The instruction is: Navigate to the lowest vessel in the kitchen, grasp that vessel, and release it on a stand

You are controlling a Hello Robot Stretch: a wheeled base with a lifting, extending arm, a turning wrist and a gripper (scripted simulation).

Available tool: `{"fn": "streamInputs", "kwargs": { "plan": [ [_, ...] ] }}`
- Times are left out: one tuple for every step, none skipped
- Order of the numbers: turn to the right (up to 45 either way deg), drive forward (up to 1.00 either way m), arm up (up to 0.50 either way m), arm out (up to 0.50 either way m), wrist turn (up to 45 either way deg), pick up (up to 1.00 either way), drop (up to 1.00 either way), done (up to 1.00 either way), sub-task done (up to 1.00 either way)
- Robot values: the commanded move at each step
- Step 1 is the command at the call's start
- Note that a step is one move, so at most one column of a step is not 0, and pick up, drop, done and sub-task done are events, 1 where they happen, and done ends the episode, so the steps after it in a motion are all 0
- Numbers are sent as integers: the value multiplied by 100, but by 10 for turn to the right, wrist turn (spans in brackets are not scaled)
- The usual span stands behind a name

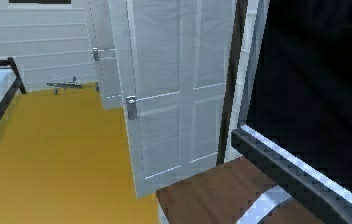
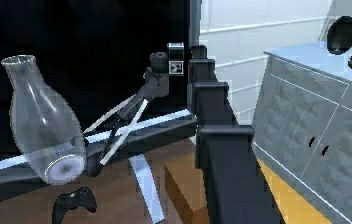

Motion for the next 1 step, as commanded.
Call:
{"fn": "streamInputs", "kwargs": {
  "plan": [
    [0,0,0,0,0,0,100,0,0]
  ]
}}
